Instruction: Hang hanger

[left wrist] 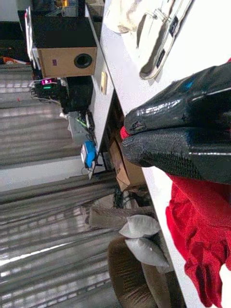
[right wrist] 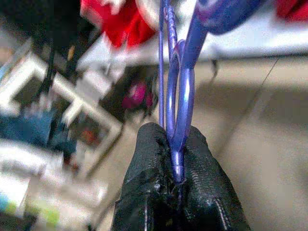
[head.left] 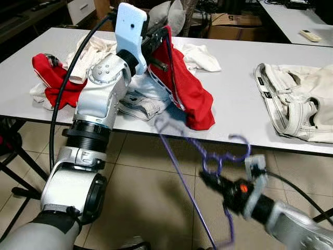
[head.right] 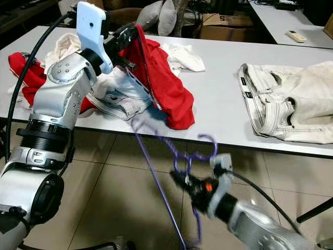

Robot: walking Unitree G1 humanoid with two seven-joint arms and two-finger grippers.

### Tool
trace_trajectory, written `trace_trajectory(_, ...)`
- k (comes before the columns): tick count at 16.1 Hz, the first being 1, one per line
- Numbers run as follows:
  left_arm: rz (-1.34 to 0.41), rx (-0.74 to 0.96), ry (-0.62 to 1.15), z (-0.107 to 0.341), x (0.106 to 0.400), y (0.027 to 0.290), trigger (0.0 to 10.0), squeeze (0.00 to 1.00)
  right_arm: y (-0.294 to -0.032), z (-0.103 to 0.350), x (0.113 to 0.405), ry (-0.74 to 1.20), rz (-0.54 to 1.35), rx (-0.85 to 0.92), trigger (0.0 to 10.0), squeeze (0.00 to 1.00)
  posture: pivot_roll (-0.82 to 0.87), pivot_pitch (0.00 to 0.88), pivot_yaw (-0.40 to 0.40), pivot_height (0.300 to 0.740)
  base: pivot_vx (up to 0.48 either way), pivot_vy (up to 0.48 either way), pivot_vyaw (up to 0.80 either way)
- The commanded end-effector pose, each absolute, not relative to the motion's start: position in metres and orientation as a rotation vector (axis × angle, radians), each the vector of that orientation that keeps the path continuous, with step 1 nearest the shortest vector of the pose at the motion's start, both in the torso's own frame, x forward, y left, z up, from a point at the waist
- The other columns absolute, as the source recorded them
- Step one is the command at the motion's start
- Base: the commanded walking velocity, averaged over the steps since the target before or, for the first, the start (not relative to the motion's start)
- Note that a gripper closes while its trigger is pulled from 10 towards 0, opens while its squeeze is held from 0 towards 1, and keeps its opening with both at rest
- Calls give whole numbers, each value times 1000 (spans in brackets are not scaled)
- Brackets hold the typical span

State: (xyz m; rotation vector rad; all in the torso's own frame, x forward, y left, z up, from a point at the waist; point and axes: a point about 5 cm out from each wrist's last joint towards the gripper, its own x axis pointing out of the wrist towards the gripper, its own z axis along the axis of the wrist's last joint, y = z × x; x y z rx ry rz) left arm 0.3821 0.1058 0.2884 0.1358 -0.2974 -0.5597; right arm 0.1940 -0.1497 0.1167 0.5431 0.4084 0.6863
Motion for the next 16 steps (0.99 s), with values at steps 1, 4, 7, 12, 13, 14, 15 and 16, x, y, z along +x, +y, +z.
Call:
trace_trajectory(1,-576,167,-341,299,379,105,0,0,-156,122,202,347,629,543,10000,0,-6,5,67,740,0,0,0)
trace_trajectory(4,-609,227,-338,297,375,105,0,0,-149,128,215,302,619,538,10000,0,-5,5,73,740,0,0,0)
trace_trajectory(7,-627,257,-336,295,371,104,0,0,-154,127,227,280,561,539,10000,0,5,2,57,740,0,0,0)
trace_trajectory(12,-641,289,-333,294,369,103,0,0,-166,125,231,275,482,615,10000,0,-1,1,56,740,0,0,0)
trace_trajectory(13,-644,294,-332,294,369,102,0,0,-169,127,231,254,473,643,10000,0,-1,1,56,740,0,0,0)
trace_trajectory(14,-645,301,-331,293,369,102,0,0,-172,130,229,227,466,683,10000,0,-1,1,56,740,0,0,0)
trace_trajectory(15,-646,305,-329,292,369,103,0,0,-174,133,227,202,462,720,10000,0,-1,1,56,740,0,0,0)
trace_trajectory(16,-645,310,-324,291,369,103,0,0,-177,134,226,184,460,752,10000,0,-2,1,58,740,0,0,0)
